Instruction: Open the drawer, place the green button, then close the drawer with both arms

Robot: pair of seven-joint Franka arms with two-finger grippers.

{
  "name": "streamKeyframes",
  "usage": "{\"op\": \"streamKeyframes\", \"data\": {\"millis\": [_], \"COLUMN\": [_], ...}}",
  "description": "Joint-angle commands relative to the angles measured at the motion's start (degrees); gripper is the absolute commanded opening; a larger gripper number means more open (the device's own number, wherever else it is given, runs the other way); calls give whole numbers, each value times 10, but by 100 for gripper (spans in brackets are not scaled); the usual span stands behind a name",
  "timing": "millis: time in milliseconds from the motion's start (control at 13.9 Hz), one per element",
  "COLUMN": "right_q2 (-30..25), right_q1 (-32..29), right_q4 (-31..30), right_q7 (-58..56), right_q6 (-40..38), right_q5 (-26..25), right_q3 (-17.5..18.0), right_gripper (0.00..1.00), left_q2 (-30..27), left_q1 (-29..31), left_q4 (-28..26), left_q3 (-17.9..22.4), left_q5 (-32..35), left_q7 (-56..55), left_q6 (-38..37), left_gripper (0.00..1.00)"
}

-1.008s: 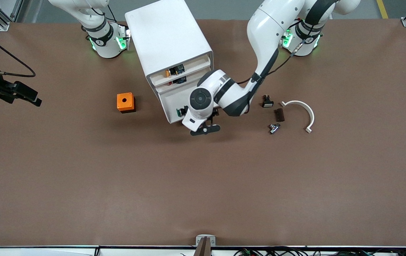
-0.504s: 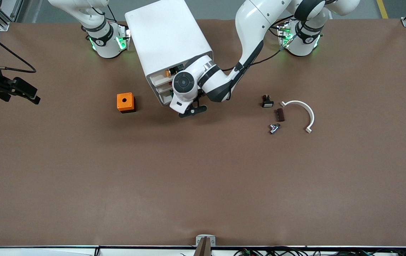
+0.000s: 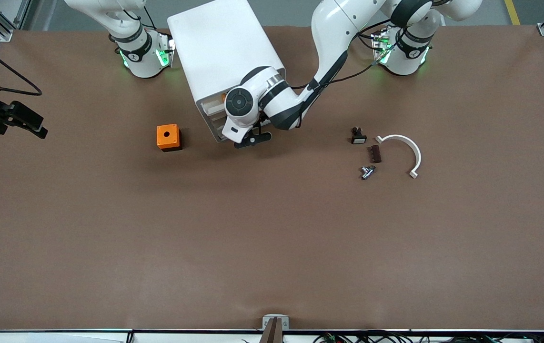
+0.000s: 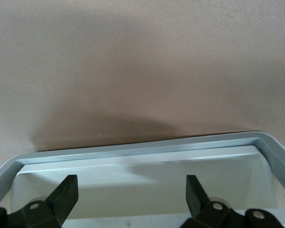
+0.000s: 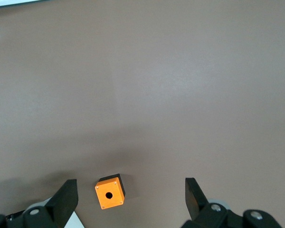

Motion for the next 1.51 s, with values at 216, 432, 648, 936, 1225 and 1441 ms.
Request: {"op": "streamKeyframes", "data": {"millis": [216, 432, 648, 936, 1225, 1441], "right_q2": [3, 3, 3, 3, 3, 3], "right_q1": [0, -1, -1, -1, -2, -13], "right_q4": [8, 8, 8, 7, 7, 7], "right_q7": [-2, -1, 2, 3, -2, -5], "right_q6": [-7, -7, -8, -8, -7, -8], "right_q5": [-9, -9, -9, -9, -10, -10], "right_q3": [2, 3, 3, 3, 3, 6], "right_gripper": [100, 100, 100, 100, 100, 100], "left_q2": [-8, -13, -32, -68, -156, -212], "left_q1": [-16, -6, 38, 118, 198, 261], "left_q4": [-11, -7, -3, 12, 7, 8], "left_q3": [-6, 2, 8, 19, 21, 21], "left_q5": [-6, -4, 37, 60, 125, 126], "left_q7": [1, 6, 2, 7, 6, 9], "left_q6": [-11, -12, -11, -11, -39, -75], "left_gripper": [100, 100, 100, 100, 100, 100]}}
